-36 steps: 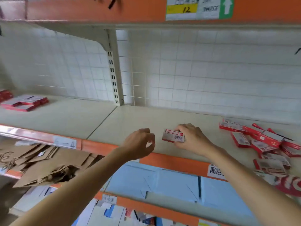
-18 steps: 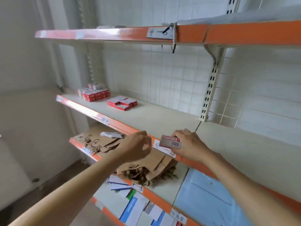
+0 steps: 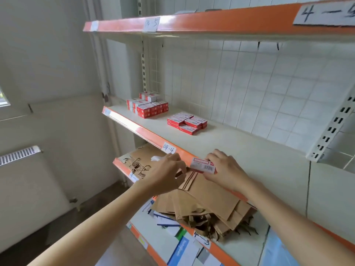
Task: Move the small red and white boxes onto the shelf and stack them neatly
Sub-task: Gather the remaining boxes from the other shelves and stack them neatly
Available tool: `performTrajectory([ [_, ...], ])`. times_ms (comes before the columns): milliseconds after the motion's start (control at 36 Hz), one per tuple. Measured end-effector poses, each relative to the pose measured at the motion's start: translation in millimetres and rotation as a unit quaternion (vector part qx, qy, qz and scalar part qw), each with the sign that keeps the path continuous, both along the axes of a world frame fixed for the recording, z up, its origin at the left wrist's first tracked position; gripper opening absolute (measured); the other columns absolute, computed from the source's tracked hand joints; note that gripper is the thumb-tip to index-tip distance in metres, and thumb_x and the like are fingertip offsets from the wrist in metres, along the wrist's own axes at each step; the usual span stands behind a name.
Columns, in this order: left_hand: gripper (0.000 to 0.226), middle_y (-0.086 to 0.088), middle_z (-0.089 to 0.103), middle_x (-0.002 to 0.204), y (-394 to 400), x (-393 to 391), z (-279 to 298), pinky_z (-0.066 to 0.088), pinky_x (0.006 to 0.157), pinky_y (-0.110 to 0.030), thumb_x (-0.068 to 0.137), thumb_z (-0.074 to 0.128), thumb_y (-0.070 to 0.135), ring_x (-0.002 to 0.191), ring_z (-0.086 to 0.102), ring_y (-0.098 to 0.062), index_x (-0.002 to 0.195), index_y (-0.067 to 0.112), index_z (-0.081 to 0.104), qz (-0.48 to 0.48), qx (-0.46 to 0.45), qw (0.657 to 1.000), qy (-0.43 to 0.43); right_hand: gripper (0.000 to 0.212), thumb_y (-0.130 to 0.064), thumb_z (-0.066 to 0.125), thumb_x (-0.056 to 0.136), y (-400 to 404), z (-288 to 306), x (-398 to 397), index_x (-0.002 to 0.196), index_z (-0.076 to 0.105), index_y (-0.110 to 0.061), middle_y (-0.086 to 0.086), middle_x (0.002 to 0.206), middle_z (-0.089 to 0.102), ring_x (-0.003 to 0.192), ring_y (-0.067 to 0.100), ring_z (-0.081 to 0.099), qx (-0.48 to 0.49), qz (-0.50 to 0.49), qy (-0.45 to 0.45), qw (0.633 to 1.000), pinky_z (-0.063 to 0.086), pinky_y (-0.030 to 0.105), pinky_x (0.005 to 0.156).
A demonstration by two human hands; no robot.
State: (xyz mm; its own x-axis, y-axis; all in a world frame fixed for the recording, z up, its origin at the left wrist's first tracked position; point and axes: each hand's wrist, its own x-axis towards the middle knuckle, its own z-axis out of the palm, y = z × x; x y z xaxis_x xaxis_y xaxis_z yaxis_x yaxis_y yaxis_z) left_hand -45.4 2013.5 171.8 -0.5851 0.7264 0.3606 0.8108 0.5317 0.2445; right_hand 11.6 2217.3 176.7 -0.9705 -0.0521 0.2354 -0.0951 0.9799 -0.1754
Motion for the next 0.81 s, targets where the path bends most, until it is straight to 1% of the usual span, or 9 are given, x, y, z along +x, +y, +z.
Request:
performTrajectory([
  [111,0.018,0.0,0.054,0.105,21,-36,1,0.035,0.071,-0.021,0.089,0.056,0.027,0.099,0.048,-0.014,0.102,0.019,0.066,0.001,0.002,1.0,0.014,0.033,-0.04,0.058,0.084,25,2,-45,0.106,0.051,-0.017,-0.004,0.102,0.042,0.104,0.017,0.046,-0.01,-0.03,-0.001,0.999,0.033,0.032,0.082],
  [167,0.019,-0.002,0.055,0.107,30,-57,4,0.042,0.079,-0.027,0.089,0.057,0.027,0.102,0.049,-0.017,0.103,0.018,0.065,0.004,-0.011,1.0,0.007,0.033,-0.039,0.059,0.084,37,0,-68,0.108,0.051,-0.017,-0.003,0.103,0.042,0.108,0.018,0.044,-0.035,-0.054,-0.005,0.998,0.033,0.033,0.085],
  [250,0.019,-0.004,0.056,0.107,46,-89,9,0.044,0.086,-0.035,0.089,0.057,0.026,0.102,0.049,-0.019,0.103,0.017,0.065,-0.006,-0.04,0.999,0.01,0.036,-0.04,0.056,0.086,52,-10,-97,0.114,0.052,-0.019,0.0,0.113,0.046,0.114,0.02,0.04,-0.046,-0.096,-0.026,0.994,0.033,0.033,0.09],
  [389,0.025,-0.005,0.056,0.109,71,-128,4,0.042,0.086,-0.031,0.089,0.057,0.025,0.102,0.049,-0.02,0.111,0.014,0.06,-0.003,-0.025,1.0,-0.002,0.04,-0.043,0.055,0.089,68,-30,-124,0.123,0.053,-0.024,0.001,0.111,0.043,0.113,0.021,0.039,-0.102,-0.107,-0.036,0.988,0.033,0.031,0.091],
  [500,0.042,-0.006,0.052,0.118,93,-141,-16,0.042,0.09,-0.028,0.086,0.061,0.025,0.107,0.051,-0.02,0.124,0.01,0.05,0.012,0.007,0.997,-0.075,0.039,-0.041,0.06,0.086,76,-34,-128,0.123,0.056,-0.029,-0.007,0.097,0.036,0.111,0.018,0.041,-0.149,-0.074,-0.029,0.986,0.032,0.029,0.093],
  [611,0.049,-0.004,0.051,0.119,112,-155,-20,0.037,0.088,-0.019,0.081,0.068,0.027,0.103,0.052,-0.017,0.125,0.012,0.052,0.011,0.024,0.992,-0.12,0.041,-0.039,0.062,0.086,80,-34,-127,0.126,0.055,-0.032,-0.01,0.099,0.037,0.111,0.015,0.04,-0.173,-0.055,-0.026,0.983,0.03,0.025,0.095],
  [694,0.046,-0.004,0.052,0.111,122,-163,-13,0.034,0.076,-0.01,0.076,0.071,0.021,0.087,0.051,-0.013,0.118,0.01,0.056,-0.029,0.012,0.987,-0.156,0.038,-0.034,0.055,0.092,83,-31,-129,0.128,0.055,-0.022,-0.008,0.105,0.044,0.116,0.014,0.041,-0.23,-0.047,-0.039,0.971,0.028,0.019,0.095],
  [750,0.048,-0.002,0.051,0.107,124,-168,-11,0.036,0.074,-0.01,0.069,0.066,0.028,0.083,0.05,-0.013,0.113,0.01,0.056,-0.054,0.003,0.983,-0.178,0.031,-0.024,0.049,0.096,87,-29,-128,0.123,0.059,-0.014,-0.003,0.109,0.052,0.116,0.015,0.045,-0.285,-0.059,-0.02,0.956,0.03,0.017,0.093],
  [806,0.05,0.002,0.05,0.104,122,-171,-12,0.037,0.073,-0.01,0.065,0.06,0.031,0.081,0.05,-0.009,0.111,0.013,0.056,-0.062,0.009,0.979,-0.192,0.027,-0.015,0.046,0.097,94,-29,-125,0.117,0.062,-0.009,0.004,0.113,0.058,0.113,0.016,0.049,-0.29,-0.085,0.012,0.953,0.03,0.015,0.089],
])
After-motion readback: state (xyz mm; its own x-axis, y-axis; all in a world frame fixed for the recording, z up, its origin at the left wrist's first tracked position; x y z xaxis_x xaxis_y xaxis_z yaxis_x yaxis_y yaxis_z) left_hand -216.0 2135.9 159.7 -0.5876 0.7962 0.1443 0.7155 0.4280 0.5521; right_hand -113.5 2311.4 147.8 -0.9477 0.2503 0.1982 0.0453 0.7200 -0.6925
